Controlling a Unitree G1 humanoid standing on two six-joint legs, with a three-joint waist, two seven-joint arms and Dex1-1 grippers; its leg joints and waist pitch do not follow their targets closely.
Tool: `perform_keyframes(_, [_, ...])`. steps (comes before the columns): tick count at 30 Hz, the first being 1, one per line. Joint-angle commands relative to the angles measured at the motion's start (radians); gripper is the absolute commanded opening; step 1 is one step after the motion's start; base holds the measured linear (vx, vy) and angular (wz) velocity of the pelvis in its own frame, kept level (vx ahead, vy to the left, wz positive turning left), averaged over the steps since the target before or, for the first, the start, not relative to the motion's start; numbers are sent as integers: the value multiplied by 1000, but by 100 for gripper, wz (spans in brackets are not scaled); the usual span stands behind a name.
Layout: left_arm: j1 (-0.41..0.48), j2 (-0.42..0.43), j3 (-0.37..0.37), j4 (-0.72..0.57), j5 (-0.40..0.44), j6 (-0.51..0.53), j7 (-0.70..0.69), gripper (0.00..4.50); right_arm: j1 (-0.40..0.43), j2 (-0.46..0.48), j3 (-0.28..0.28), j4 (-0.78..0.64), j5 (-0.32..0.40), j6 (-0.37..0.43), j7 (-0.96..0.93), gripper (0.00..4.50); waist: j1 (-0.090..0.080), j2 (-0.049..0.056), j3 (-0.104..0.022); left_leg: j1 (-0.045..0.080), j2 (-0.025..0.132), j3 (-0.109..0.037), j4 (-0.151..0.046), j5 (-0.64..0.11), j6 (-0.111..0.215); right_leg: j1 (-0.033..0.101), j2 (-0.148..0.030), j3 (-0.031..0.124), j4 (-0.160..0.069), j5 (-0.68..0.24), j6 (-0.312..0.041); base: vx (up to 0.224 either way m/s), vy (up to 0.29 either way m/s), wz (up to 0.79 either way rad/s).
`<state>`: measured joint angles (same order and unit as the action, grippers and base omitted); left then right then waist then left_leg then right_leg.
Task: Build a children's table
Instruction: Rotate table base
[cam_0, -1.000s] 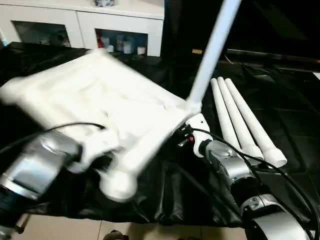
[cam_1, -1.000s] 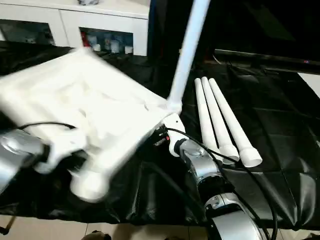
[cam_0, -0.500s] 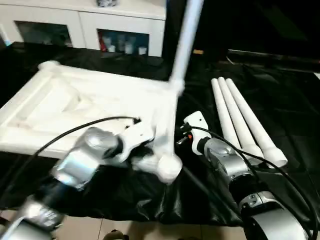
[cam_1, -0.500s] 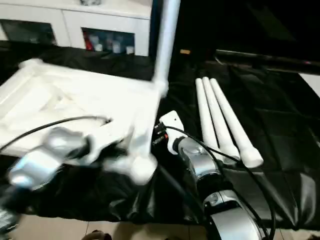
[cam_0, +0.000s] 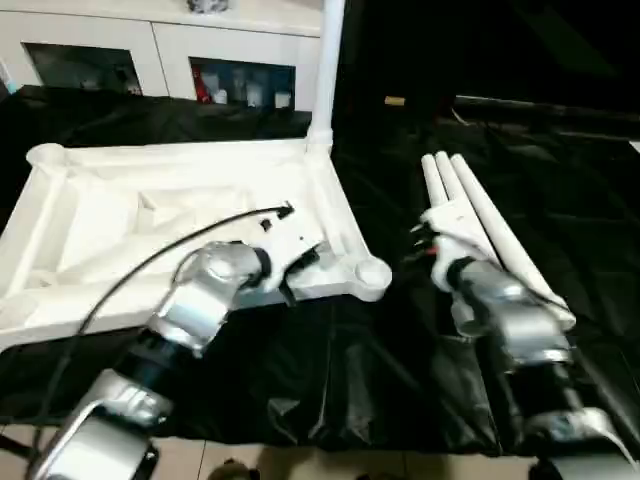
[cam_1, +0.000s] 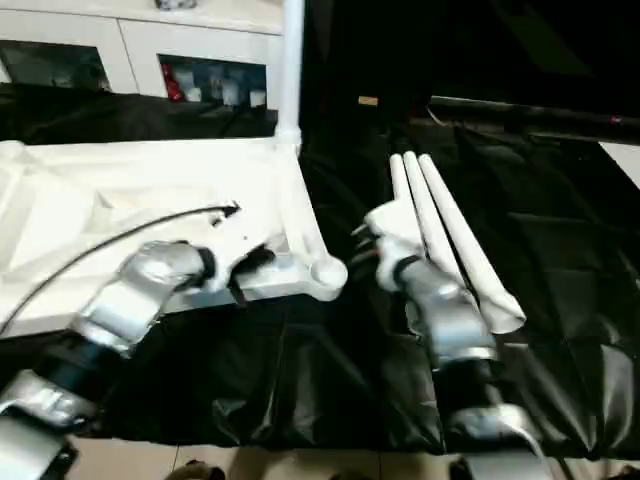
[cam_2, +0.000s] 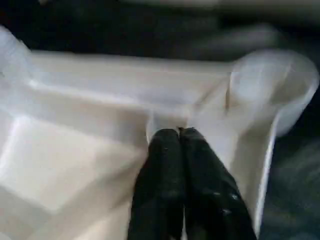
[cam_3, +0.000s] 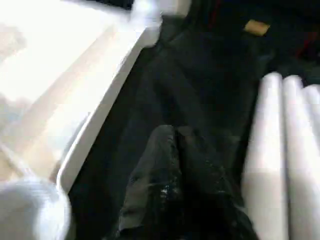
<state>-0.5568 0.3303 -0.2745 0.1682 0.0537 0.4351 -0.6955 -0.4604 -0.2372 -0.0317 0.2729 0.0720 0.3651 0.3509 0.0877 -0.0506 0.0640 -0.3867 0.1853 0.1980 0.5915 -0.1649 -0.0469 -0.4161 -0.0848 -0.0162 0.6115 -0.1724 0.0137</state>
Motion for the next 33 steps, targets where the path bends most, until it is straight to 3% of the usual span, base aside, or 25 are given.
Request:
perform_keyframes(1, [13, -25, 42, -76, -59, 16, -4, 61, 4, -9, -57, -46, 24, 33, -45, 55, -2, 12, -73, 29, 34, -17, -74, -270, -36, 40, -36, 21, -66, -187, -194, 0, 0, 0])
perform_keyframes(3, [26, -64, 89, -98, -91, 15, 42, 84, 8, -7, -89, -82, 41, 90, -75, 77, -2, 13, -72, 32, 32, -15, -73, -287, -40, 37, -32, 21, -70, -207, -182, 0, 0, 0])
perform_keyframes(6, [38, -95, 117, -109, -133, 34, 68, 93, 15, -8, -110, -121, 47, 182, -98, 95, -3, 5, -71, 27, 30, -15, -74, -282, -37, 39, -32, 21, -72, -230, -161, 0, 0, 0])
perform_keyframes(7, [47, -99, 115, -111, -126, 40, 82, 106, 19, -4, -120, -134, 51, 209, -103, 109, -3, 6, -73, 25, 29, -16, -74, -282, -37, 38, -33, 21, -73, -249, -148, 0, 0, 0])
perform_keyframes(8, [55, -101, 110, -110, -109, 28, 92, 120, 22, 2, -127, -143, 57, 222, -109, 118, -5, -1, -71, 25, 30, -16, -74, -284, -34, 37, -33, 21, -77, -272, -133, 0, 0, 0])
perform_keyframes(10, [59, -105, 109, -109, -105, 12, 97, 128, 23, 5, -131, -146, 54, 234, -121, 127, -5, 2, -72, 22, 29, -17, -74, -273, -39, 36, -34, 21, -78, -281, -119, 0, 0, 0])
perform_keyframes(12, [68, -123, 122, -133, -111, 52, 122, 147, 25, 9, -132, -159, 54, 280, -148, 145, -8, 0, -73, 23, 30, -16, -73, -260, -41, 35, -32, 22, -75, -260, -120, 0, 0, 0])
perform_keyframes(16, [77, -107, 93, -193, -122, 127, 92, 175, 27, 4, -119, -209, 43, 342, -171, 173, -8, 7, -73, 24, 29, -15, -72, -253, -41, 33, -31, 22, -74, -242, -120, 0, 0, 0])
perform_keyframes(21, [79, -94, 62, -230, -170, 118, 23, 229, 43, -14, -93, -273, 32, 389, -157, 226, -6, 11, -72, 25, 28, -16, -73, -249, -51, 35, -29, 22, -73, -217, -119, 0, 0, 0])
perform_keyframes(30, [101, -71, 44, -307, -207, 135, -32, 310, 46, -15, -100, -304, 32, 443, -188, 305, -9, 11, -71, 24, 28, -16, -74, -270, -66, 34, -29, 22, -74, -249, -110, 0, 0, 0])
perform_keyframes(33, [99, -65, 36, -324, -234, 147, -63, 330, 46, -23, -88, -315, 19, 474, -202, 321, -9, 17, -71, 26, 27, -16, -73, -271, -72, 33, -28, 23, -74, -242, -112, 0, 0, 0])
